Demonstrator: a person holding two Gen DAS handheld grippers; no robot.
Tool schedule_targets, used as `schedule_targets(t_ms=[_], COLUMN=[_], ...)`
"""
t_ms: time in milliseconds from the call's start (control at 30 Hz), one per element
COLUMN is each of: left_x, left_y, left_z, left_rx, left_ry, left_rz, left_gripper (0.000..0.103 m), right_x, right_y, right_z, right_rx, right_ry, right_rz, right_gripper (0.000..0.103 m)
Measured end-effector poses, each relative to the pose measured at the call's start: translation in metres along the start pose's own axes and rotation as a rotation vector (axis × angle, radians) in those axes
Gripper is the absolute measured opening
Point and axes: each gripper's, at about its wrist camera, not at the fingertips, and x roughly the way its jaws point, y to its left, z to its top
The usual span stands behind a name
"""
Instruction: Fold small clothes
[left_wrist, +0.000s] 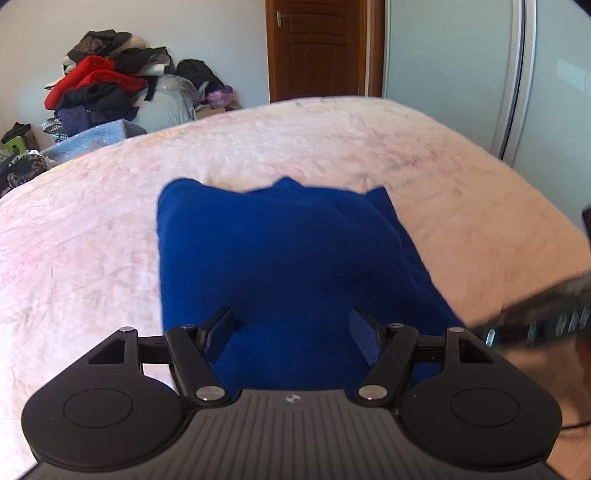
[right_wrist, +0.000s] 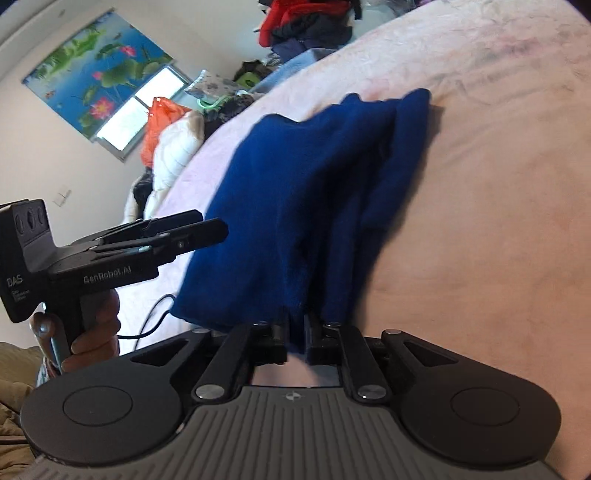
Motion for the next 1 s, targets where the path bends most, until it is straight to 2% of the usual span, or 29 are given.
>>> schedule_targets(t_ms=[67,100,167,333,400,433,467,533,667,767,833,867,933,967,1000], left_x=[0.009,0.012,0.014,0.015,0.014,0.013,0.012,0.007,0.009,0.014,0.012,0.01,0.009,0.01,0.012], left_y=[-0.005,-0.007,-0.011,-0.015,-0.017,-0.016,-0.015,-0.013,-0.014,-0.017,-0.017,-0.016,-0.012,-0.009,-0.009], left_z=[-0.006,-0.009,-0.012,-0.017,-0.018,-0.017,-0.015,-0.01,-0.007,-0.013,-0.017,-0.018,-0.018,-0.018,-0.017], left_rx=[0.004,0.005,0.011,0.018,0.019,0.013,0.003,-0.018,-0.025,-0.014,-0.01,-0.018,-0.039,-0.046,-0.054], left_ry=[0.027,0.036,0.033,0.025,0.021,0.021,0.02,0.012,0.027,0.056,0.054,0.054,0.058,0.064,0.073], left_rz=[-0.003,-0.002,0.01,0.012,0.014,0.011,-0.001,-0.049,-0.106,-0.113,-0.108,-0.113,-0.125,-0.129,-0.129], left_gripper=[0.069,0.069,0.069,0.072,0.072,0.072,0.072,0.072,0.072,0.072,0.072,0.072,0.072,0.072,0.072], right_x=[-0.01,-0.011,-0.002,0.05,0.061,0.062,0.062,0.057,0.045,0.052,0.056,0.052,0.043,0.042,0.045], right_y=[-0.003,-0.006,-0.015,-0.039,-0.043,-0.043,-0.041,-0.034,-0.023,-0.023,-0.025,-0.022,-0.009,-0.003,0.003], right_z=[0.015,0.025,0.047,0.09,0.096,0.097,0.098,0.098,0.096,0.095,0.096,0.096,0.098,0.102,0.108], right_rx=[0.023,0.041,0.063,0.152,0.171,0.177,0.171,0.123,0.035,-0.018,-0.014,-0.024,-0.073,-0.097,-0.123], right_ry=[-0.105,-0.152,-0.191,-0.156,-0.174,-0.195,-0.214,-0.257,-0.299,-0.262,-0.241,-0.278,-0.371,-0.387,-0.369], right_rz=[0.018,0.015,0.016,-0.053,-0.034,-0.032,-0.039,-0.076,-0.231,-0.323,-0.357,-0.398,-0.468,-0.453,-0.397], right_gripper=[0.028,0.042,0.053,0.05,0.039,0.021,0.011,0.011,0.009,0.009,0.021,0.027,0.03,0.03,0.03])
